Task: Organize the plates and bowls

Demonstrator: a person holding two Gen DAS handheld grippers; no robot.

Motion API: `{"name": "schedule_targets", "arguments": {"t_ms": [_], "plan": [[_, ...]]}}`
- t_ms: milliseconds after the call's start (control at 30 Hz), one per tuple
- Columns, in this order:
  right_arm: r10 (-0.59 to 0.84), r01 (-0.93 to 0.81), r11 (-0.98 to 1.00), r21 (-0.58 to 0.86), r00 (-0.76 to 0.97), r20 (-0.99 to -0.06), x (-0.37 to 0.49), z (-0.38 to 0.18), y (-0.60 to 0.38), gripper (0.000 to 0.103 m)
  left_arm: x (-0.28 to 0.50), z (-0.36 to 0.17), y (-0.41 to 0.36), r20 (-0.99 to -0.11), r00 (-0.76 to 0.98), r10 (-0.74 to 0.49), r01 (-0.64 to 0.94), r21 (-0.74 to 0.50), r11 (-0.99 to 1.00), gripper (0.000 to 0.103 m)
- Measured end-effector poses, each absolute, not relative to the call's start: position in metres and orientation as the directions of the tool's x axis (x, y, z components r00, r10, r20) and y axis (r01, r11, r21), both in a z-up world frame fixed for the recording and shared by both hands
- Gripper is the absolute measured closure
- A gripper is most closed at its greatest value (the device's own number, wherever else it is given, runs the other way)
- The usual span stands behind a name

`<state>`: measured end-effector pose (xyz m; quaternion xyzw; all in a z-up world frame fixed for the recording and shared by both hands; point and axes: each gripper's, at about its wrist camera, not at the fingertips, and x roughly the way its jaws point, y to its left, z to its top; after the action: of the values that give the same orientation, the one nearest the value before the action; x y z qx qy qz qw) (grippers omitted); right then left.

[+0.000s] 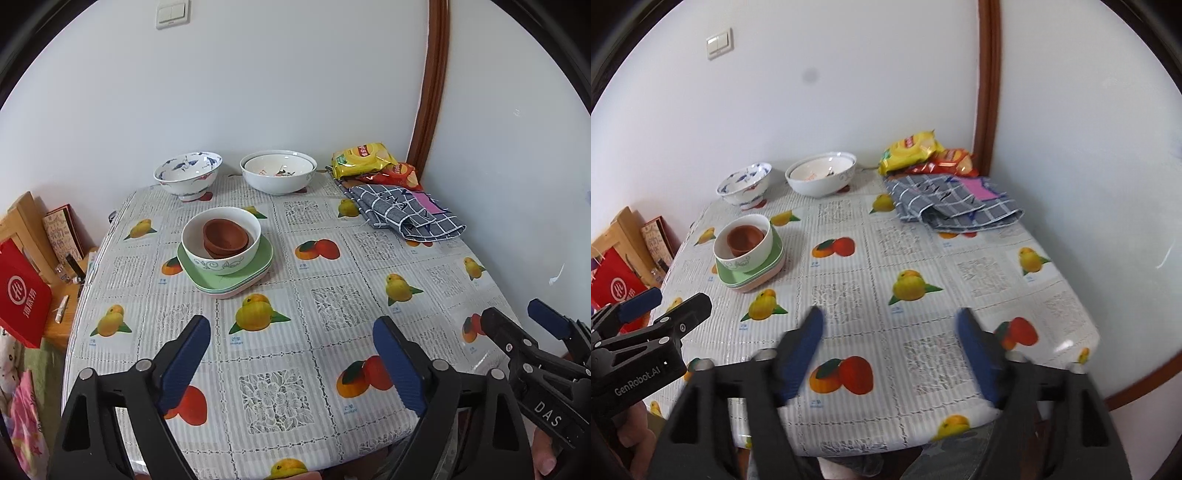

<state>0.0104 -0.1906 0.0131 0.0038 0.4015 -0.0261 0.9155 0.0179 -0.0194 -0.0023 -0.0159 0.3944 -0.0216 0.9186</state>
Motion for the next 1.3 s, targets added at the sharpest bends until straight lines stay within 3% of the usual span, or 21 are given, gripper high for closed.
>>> {"name": "schedule_targets", "arguments": {"t_ms": [600,1300], "plan": [[-0.014,0.042,0.999,0.022,0.707,-0.707,-0.002,0.038,-0.183,0.020,0.017,0.007,-0.001,-0.723,0.690,-0.038,-0.008,-0.061,0.998,0.011],[0.001,0.037,0.999,0.037,0.690,-0.723,-0.014,0.011,-0.179,0.020,0.003,-0.017,-0.008,-0.739,0.671,-0.064,0.010,-0.077,0.997,0.011]]}}
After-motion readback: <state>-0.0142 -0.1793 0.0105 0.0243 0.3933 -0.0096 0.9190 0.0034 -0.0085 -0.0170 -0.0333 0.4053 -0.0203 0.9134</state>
